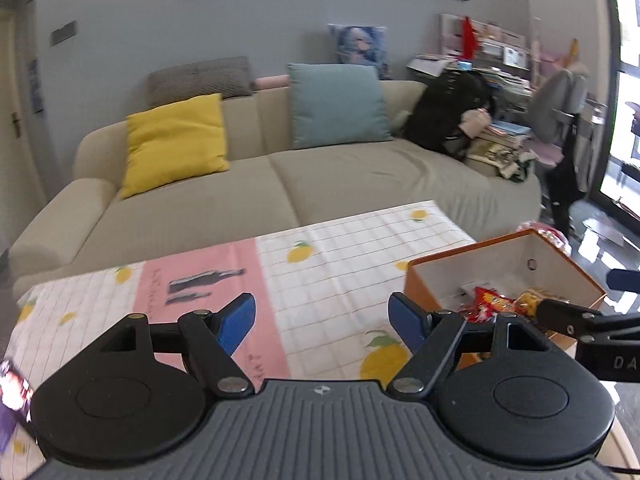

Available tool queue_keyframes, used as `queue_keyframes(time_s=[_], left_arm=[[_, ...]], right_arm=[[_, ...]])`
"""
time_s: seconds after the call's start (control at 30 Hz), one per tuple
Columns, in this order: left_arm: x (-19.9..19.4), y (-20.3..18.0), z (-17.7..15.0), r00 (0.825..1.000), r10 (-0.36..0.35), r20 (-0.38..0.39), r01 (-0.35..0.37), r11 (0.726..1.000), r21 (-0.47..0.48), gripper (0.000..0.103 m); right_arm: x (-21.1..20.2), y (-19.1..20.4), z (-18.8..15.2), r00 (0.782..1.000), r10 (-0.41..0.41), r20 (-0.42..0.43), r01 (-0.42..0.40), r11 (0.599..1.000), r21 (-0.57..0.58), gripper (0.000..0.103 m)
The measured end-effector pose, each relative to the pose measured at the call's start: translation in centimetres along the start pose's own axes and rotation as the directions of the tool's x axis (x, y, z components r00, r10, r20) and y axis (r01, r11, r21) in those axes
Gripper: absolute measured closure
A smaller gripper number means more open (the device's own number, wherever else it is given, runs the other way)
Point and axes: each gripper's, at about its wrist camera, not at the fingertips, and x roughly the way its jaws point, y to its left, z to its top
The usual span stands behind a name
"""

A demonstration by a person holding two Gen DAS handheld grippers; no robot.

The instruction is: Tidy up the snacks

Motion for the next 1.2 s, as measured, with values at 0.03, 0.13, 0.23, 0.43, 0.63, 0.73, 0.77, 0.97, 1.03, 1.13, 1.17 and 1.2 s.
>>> queue_keyframes(time_s=[0.03,0.13,0.23,0.43,0.63,0.73,0.77,0.97,1.03,1.13,1.17,1.2], left_arm=[[-0.2,0.2,-0.5,1.000,0.008,0.000,-0.008,1.000,-0.013,0.014],[-0.5,0.6,-1.9,1.000,0.004,-0.025,-0.005,0.999,-0.039,0.014],[-0.8,0.7,-3.3,0.999,-0.013,-0.042,0.011,0.999,-0.049,0.014],[0.0,0.0,-5.1,0.996,-0.006,-0.092,0.003,1.000,-0.031,0.014],[1.1,-0.3,-6.4,0.989,0.014,-0.146,-0.019,0.999,-0.031,0.014],[1.4,-0.2,-6.8,0.987,0.009,-0.163,-0.016,0.999,-0.041,0.014],[1.4,-0.2,-6.9,0.986,0.008,-0.167,-0.016,0.999,-0.042,0.014],[1.3,-0.2,-6.9,0.985,0.009,-0.172,-0.016,0.999,-0.036,0.014],[1.2,-0.2,-6.8,0.986,0.011,-0.169,-0.017,0.999,-0.034,0.014],[1.1,-0.2,-6.9,0.985,0.016,-0.171,-0.022,0.999,-0.032,0.014],[1.1,-0.1,-6.8,0.985,0.015,-0.173,-0.021,0.999,-0.034,0.014],[1.2,-0.1,-6.8,0.985,0.012,-0.175,-0.019,0.999,-0.037,0.014]], right_arm=[[-0.3,0.3,-0.4,1.000,-0.001,0.000,0.001,1.000,0.002,0.007],[-0.6,1.0,-1.5,1.000,-0.005,-0.016,0.005,1.000,-0.003,0.007],[-0.7,1.5,-2.6,1.000,-0.017,-0.027,0.016,1.000,-0.008,0.007],[0.1,1.7,-4.9,0.996,-0.038,-0.086,0.039,0.999,0.007,0.007],[1.8,2.0,-6.3,0.986,-0.031,-0.163,0.031,1.000,0.000,0.007],[2.2,2.0,-6.7,0.983,-0.033,-0.183,0.032,0.999,-0.005,0.007],[2.3,1.9,-6.8,0.981,-0.035,-0.188,0.034,0.999,-0.005,0.007],[2.5,1.5,-6.9,0.978,-0.039,-0.203,0.042,0.999,0.011,0.007],[2.5,1.4,-6.9,0.978,-0.038,-0.205,0.041,0.999,0.010,0.007],[2.4,1.4,-6.9,0.978,-0.038,-0.203,0.040,0.999,0.005,0.007],[2.4,1.5,-6.9,0.979,-0.038,-0.202,0.039,0.999,0.003,0.007],[2.4,1.5,-6.8,0.979,-0.038,-0.202,0.039,0.999,0.000,0.007]])
